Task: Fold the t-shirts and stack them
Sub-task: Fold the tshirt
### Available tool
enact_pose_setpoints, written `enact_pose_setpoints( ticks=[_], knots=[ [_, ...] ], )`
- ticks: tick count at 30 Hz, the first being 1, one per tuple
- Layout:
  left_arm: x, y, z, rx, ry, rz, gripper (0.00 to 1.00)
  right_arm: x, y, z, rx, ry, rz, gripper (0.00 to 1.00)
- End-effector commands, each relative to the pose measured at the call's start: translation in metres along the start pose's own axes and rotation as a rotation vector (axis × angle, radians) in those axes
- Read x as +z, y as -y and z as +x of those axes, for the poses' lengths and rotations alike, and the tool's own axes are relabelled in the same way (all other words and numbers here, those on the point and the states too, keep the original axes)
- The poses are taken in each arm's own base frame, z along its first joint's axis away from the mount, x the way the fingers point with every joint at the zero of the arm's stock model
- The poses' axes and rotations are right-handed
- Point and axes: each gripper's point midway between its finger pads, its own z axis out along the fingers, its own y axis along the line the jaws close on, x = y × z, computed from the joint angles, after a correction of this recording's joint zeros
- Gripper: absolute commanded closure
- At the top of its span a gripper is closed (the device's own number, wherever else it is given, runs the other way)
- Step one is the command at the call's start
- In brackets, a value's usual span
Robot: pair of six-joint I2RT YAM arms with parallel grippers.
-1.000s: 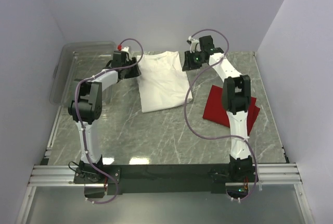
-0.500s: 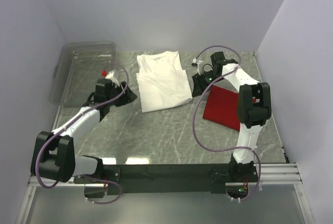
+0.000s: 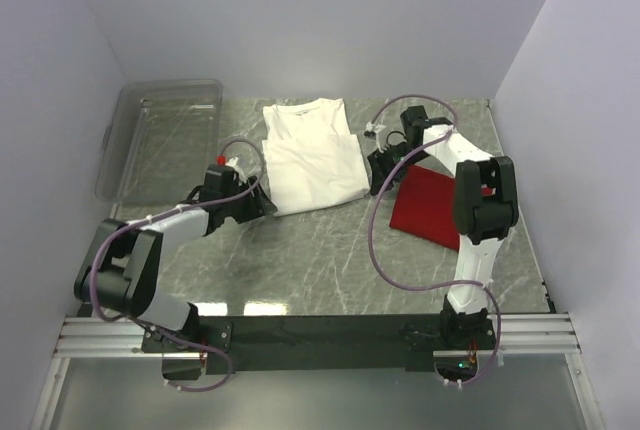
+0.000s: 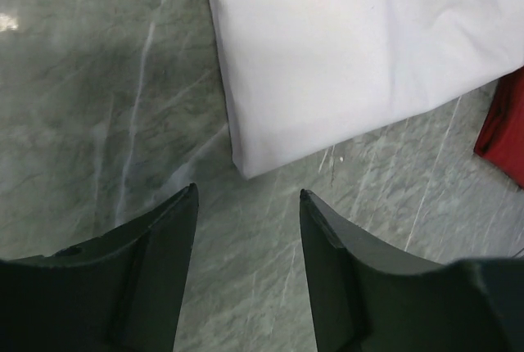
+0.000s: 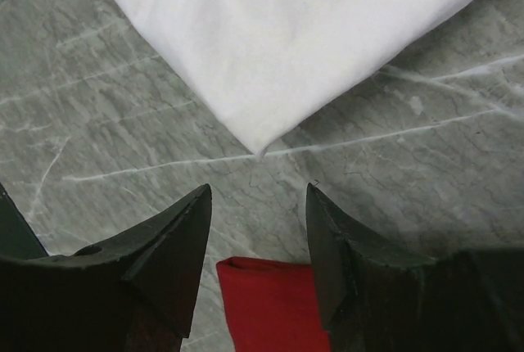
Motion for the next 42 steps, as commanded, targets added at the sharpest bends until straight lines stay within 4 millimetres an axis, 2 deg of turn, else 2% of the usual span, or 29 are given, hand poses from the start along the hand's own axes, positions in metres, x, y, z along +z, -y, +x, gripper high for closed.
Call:
enact_pose_setpoints(
  ticks=[1, 7, 15, 20, 23, 25, 30, 32, 33, 36, 38, 42],
  knots=[
    [0.014, 0.023, -0.020, 0.033, 0.026, 0.072, 0.43, 0.004, -0.001, -0.001, -0.033, -0.023, 0.006, 0.43],
    [0.027, 0.024, -0.022, 0.040, 0.008, 0.067, 0.47, 0.013, 0.000, -0.004, -0.040, -0.053, 0.007, 0.43],
    [0.032, 0.026, -0.019, 0.043, -0.018, 0.080, 0.54, 0.027, 0.002, -0.010, -0.042, -0.089, 0.018, 0.43],
    [0.033, 0.027, -0.017, 0.041, -0.023, 0.088, 0.61, 0.026, 0.006, -0.018, -0.049, -0.082, 0.026, 0.43],
    [0.033, 0.030, -0.018, 0.043, -0.023, 0.098, 0.67, 0.027, 0.005, -0.021, -0.049, -0.087, 0.014, 0.50],
    [0.034, 0.030, -0.018, 0.044, -0.025, 0.098, 0.73, 0.028, 0.004, -0.018, -0.049, -0.100, 0.002, 0.58],
    [0.033, 0.032, -0.021, 0.053, -0.022, 0.099, 0.78, 0.023, 0.002, -0.009, -0.073, -0.129, 0.007, 0.77],
    [0.032, 0.033, -0.023, 0.059, -0.020, 0.102, 0.84, 0.023, 0.002, -0.004, -0.081, -0.139, 0.006, 0.83],
    [0.032, 0.033, -0.022, 0.060, -0.023, 0.099, 0.90, 0.022, 0.001, -0.004, -0.090, -0.140, 0.006, 0.90],
    [0.029, 0.033, -0.023, 0.066, -0.020, 0.093, 0.93, 0.018, 0.000, 0.001, -0.102, -0.154, 0.015, 0.99],
    [0.026, 0.032, -0.024, 0.075, -0.016, 0.083, 0.99, 0.015, 0.000, 0.005, -0.111, -0.163, 0.025, 0.99],
    [0.017, 0.029, -0.025, 0.086, -0.004, 0.063, 0.99, 0.007, 0.000, 0.011, -0.132, -0.200, 0.032, 0.99]
  ],
)
